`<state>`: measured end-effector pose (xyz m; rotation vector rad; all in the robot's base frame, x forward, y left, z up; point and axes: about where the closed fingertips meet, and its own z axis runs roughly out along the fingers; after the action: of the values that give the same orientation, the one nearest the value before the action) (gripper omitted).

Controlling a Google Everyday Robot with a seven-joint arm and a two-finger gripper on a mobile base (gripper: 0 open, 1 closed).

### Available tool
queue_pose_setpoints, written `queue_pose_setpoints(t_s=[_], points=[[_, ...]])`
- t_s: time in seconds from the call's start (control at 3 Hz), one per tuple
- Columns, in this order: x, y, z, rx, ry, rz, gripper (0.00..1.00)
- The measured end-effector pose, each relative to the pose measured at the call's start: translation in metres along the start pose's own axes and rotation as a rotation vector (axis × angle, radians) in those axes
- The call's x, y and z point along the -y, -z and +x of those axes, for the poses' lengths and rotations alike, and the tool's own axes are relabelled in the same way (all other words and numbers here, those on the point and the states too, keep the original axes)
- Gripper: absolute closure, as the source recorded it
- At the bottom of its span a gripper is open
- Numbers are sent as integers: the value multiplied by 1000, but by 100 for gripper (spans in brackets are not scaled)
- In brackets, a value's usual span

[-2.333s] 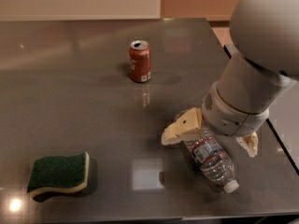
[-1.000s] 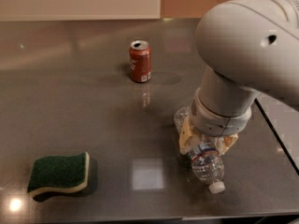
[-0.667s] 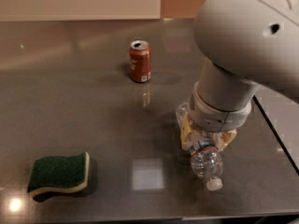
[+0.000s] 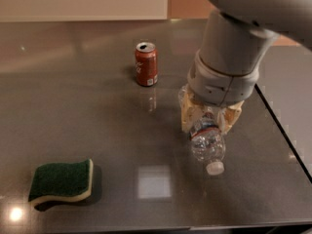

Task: Pick water bottle

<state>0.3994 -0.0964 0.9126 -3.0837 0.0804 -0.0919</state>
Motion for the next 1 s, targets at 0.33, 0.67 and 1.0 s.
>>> queue_pose_setpoints(t_s=[0.33, 0.67, 1.0], points=[[16, 26, 25, -4, -45, 27, 100], [31, 44, 50, -31, -89, 62, 100], [40, 51, 58, -69, -90, 94, 100]])
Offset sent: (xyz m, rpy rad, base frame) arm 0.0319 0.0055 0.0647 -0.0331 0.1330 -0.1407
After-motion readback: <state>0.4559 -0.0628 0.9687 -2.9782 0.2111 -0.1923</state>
